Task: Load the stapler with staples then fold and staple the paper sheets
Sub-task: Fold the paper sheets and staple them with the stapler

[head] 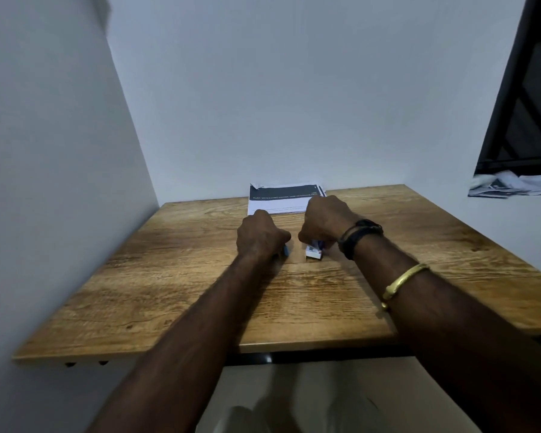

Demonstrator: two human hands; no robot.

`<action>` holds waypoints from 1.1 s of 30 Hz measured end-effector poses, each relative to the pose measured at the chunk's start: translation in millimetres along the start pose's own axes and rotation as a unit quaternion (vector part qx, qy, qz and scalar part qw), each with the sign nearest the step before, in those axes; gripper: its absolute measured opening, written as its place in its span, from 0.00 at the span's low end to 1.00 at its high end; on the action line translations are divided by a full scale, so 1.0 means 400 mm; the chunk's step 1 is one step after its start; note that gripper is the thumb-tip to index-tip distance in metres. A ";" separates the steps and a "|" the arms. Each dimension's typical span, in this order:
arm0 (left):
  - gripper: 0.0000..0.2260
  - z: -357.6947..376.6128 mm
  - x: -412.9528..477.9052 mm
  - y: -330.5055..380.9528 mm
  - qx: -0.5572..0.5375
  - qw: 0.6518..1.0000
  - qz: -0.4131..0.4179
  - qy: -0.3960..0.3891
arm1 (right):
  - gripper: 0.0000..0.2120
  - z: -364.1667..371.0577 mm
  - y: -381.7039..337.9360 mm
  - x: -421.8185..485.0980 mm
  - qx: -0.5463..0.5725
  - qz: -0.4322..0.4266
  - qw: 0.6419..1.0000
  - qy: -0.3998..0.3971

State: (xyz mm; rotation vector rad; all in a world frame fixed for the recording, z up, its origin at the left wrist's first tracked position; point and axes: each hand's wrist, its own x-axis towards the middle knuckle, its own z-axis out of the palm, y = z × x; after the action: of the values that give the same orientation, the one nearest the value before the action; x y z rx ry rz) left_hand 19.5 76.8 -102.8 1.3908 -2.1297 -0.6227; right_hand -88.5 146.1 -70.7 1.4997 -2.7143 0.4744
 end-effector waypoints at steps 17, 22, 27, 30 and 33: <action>0.12 0.014 0.107 -0.017 0.013 1.000 0.022 0.012 | 0.12 0.082 -0.056 0.148 0.088 -0.055 0.994 0.036; 0.09 0.019 0.107 -0.021 0.034 0.998 0.042 0.015 | 0.12 0.097 -0.048 0.140 0.080 -0.063 0.994 0.046; 0.10 0.016 0.099 -0.030 0.033 0.997 0.068 0.017 | 0.11 0.105 -0.045 0.131 0.098 -0.054 0.993 0.048; 0.13 0.011 0.107 -0.033 0.046 0.993 0.103 0.042 | 0.09 0.107 -0.042 0.135 0.099 -0.060 0.990 0.080; 0.19 0.004 0.137 -0.033 0.136 0.974 0.157 0.097 | 0.13 0.108 -0.039 0.155 0.094 -0.097 0.980 0.146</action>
State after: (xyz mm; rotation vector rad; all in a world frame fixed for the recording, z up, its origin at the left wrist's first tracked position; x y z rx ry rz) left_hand 9.0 21.5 -102.9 1.1548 -2.2667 -0.0721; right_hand -103.2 75.6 -98.7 1.5697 -2.3297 0.8852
